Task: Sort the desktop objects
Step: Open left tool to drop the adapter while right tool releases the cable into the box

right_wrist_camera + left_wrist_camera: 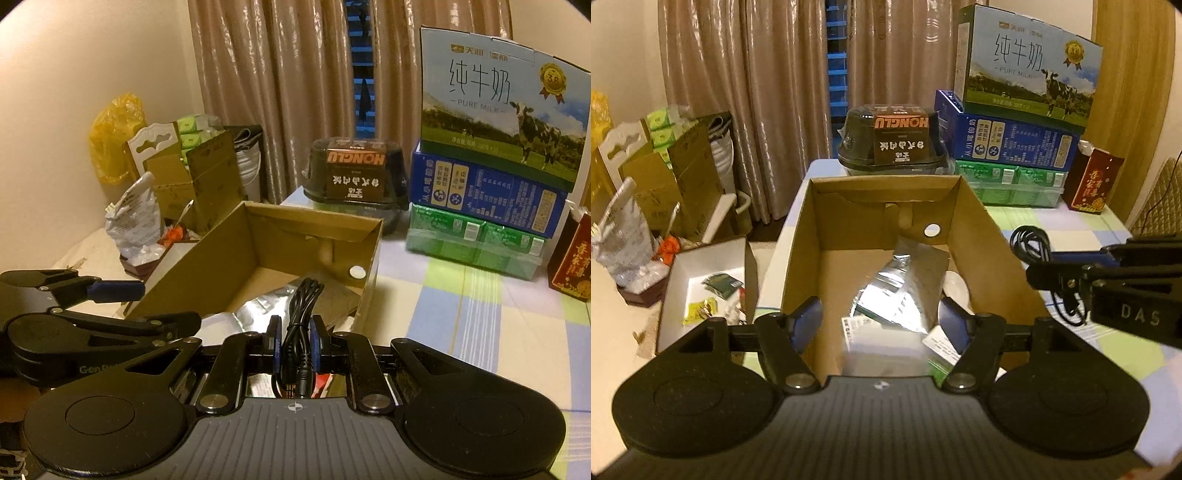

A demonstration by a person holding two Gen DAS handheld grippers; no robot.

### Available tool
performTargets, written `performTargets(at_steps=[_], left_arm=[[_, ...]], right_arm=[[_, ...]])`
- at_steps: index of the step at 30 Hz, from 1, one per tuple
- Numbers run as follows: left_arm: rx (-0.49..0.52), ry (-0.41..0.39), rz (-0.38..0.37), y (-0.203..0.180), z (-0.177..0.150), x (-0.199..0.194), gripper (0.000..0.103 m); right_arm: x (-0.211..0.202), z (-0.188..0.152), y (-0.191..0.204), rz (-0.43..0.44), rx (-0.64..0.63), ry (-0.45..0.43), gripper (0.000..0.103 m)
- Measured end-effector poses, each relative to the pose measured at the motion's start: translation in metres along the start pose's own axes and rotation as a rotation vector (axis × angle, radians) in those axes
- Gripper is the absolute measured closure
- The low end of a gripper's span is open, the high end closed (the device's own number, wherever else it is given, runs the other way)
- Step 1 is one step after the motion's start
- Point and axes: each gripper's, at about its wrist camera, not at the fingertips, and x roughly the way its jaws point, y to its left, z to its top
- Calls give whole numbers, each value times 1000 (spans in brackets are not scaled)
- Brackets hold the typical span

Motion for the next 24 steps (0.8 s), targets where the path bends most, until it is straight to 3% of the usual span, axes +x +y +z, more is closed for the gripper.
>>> performTargets(at_steps=[11, 13, 14, 15, 22, 24], left_arm=[[-13, -11, 27, 8, -2, -5, 37], [-16, -10, 29, 9, -5, -6, 35], [-17, -11, 32, 10, -6, -7, 33], [-18, -12, 33, 10, -7, -8, 33], [-55, -43, 22, 12, -18, -27, 21], [-61, -52, 22, 10, -22, -36, 18]], right_arm=[[10, 13, 4, 48, -15, -6, 90], [12, 15, 4, 57, -16, -20, 74], [11, 15, 3, 52, -13, -32, 50], [8, 15, 1, 49, -2, -50, 42], [-21, 9, -17, 23, 41, -80, 39], [-33, 5, -20, 13, 52, -85, 34]])
